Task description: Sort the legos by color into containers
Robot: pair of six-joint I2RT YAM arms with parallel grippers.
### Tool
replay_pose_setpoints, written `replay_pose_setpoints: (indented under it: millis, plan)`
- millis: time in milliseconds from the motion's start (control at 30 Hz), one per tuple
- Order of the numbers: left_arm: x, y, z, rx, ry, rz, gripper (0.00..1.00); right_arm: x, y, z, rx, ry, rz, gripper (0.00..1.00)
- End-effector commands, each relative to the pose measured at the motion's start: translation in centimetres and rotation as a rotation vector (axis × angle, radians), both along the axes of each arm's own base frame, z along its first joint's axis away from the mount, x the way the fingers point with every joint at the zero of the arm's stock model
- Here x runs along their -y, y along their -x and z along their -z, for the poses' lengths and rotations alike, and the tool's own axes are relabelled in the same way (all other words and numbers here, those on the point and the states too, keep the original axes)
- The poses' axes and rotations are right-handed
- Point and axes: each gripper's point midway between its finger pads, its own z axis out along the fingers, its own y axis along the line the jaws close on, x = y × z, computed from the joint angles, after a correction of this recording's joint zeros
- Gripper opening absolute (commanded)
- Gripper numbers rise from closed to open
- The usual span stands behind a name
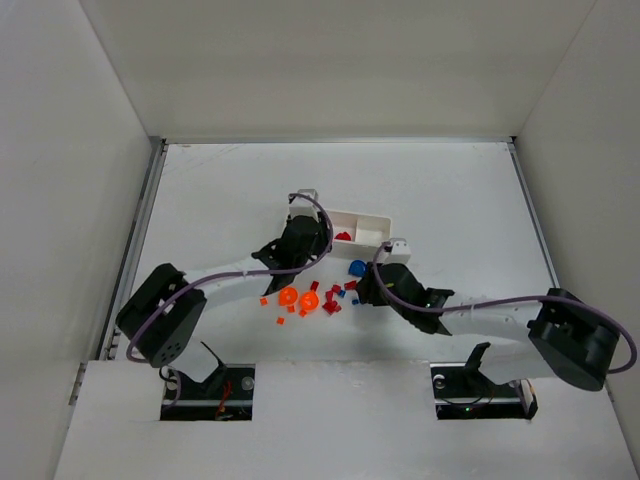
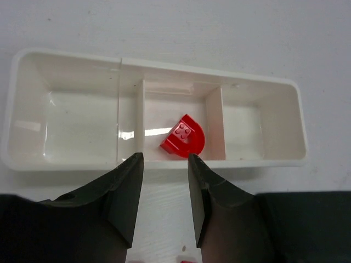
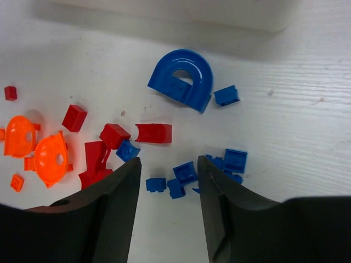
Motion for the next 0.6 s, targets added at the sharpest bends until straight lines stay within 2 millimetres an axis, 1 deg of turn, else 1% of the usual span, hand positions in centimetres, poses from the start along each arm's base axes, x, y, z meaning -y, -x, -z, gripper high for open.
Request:
replay_pose_setpoints:
  millis: [0, 33, 100, 167, 200, 233, 400, 433, 467, 500, 567]
  plan:
    - [-1.4, 1.7, -1.8, 0.051, 0.025, -0.009, 0.35, -2.9, -1.5, -1.8, 0.060, -0.021, -0.030, 0.54]
    - [-2.0, 2.5, -1.6, 0.052, 0.020, -0.011, 0.35, -3.3, -1.4, -1.5, 0.056, -0.010, -0.038, 0.55]
    - [-3.0, 3.6, -1.1, 0.054, 0.005, -0.021, 0.35, -3.4, -1.6, -1.1, 0.060, 0.015, -0.030, 0.57]
    - [-5.0, 5.5, -0.2, 0.041, -0.039, -0.050, 0.36, -3.4, -2.0, -0.9, 0.066, 0.031, -0.012, 0.58]
    - [-5.5, 5.9, 0.0, 0.035, -0.054, -0.056, 0.36, -3.7, -2.0, -1.1, 0.071, 0.031, -0.014, 0.58]
    - [-6.9, 6.8, 0.5, 0.028, -0.084, -0.084, 0.36, -4.1, -1.6, -1.5, 0.083, 0.031, -0.024, 0.57]
    - [-10.6, 9.2, 1.9, -0.011, -0.140, -0.185, 0.36, -4.7, -1.1, -4.0, 0.147, 0.049, -0.021, 0.56]
    - [-11.1, 9.6, 2.1, -0.019, -0.146, -0.196, 0.36, -5.0, -0.7, -4.2, 0.151, 0.050, -0.031, 0.56]
    - [-12.0, 10.5, 2.6, -0.035, -0.154, -0.219, 0.36, -5.2, -0.5, -4.5, 0.154, 0.047, -0.040, 0.55]
    - [-12.8, 11.2, 3.1, -0.051, -0.156, -0.242, 0.36, -5.7, -0.1, -4.7, 0.152, 0.036, -0.054, 0.53]
    - [-13.9, 12.3, 4.0, -0.093, -0.147, -0.279, 0.36, -6.8, 0.3, -4.7, 0.138, 0.009, -0.080, 0.44]
